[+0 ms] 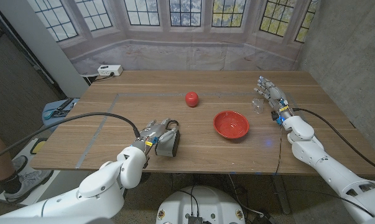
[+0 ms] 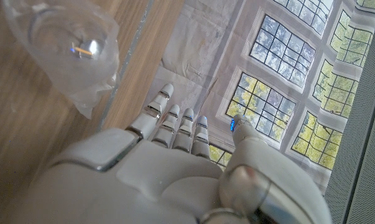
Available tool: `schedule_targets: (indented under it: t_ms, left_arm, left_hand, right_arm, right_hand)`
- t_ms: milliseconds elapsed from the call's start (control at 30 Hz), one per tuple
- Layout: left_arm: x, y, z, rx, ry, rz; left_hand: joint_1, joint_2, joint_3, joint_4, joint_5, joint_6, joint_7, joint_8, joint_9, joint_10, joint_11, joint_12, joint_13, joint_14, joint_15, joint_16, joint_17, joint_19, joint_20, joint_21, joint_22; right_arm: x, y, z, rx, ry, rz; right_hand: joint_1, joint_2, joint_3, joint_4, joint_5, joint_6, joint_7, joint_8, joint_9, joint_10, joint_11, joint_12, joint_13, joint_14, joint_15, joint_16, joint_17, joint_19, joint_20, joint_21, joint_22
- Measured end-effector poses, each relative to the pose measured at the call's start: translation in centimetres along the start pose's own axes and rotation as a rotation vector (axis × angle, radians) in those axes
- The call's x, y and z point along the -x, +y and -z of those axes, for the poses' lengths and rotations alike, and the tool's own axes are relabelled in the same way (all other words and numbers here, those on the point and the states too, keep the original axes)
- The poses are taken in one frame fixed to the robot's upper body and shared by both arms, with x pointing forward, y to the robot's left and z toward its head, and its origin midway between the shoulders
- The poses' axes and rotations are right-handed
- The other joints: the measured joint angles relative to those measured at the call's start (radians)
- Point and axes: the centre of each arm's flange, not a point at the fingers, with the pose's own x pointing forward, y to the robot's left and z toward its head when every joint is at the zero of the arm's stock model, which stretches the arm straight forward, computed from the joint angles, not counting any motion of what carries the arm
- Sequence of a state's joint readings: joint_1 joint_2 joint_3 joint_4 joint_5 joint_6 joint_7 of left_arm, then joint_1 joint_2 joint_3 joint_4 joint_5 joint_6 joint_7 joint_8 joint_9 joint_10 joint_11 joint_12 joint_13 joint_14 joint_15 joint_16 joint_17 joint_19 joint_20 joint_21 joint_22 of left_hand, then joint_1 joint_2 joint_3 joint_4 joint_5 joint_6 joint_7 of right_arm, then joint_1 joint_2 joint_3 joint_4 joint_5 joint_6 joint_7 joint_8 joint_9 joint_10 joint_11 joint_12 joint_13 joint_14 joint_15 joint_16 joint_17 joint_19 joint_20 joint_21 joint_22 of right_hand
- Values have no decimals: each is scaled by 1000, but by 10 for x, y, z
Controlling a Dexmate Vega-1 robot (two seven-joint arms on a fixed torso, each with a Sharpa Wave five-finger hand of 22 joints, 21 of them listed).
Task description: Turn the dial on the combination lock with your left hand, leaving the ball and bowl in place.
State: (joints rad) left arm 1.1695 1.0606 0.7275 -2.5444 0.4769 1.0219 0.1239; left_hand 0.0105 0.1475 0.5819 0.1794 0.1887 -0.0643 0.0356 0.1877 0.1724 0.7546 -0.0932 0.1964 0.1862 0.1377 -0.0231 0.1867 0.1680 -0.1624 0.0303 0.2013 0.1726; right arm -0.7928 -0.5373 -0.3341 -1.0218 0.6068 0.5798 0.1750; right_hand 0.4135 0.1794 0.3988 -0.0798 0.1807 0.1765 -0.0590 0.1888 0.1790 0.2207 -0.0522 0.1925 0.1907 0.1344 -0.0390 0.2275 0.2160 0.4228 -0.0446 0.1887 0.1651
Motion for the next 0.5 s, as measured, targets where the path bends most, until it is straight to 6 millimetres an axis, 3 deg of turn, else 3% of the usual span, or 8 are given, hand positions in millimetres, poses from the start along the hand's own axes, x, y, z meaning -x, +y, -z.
schedule_targets:
  t_ms: [500]
  left_arm:
    - [6,-3,1,17,17,-7]
  left_hand:
    - [0,0,0,0,0,4,4,0,0,5,-2,0,-2,0,0,0,0,0,0,0,0]
  right_arm:
    - [-2,1,0,0,0,-3]
  right_hand:
    - [0,0,0,0,0,-4,4,0,0,0,0,0,0,0,0,0,0,0,0,0,0]
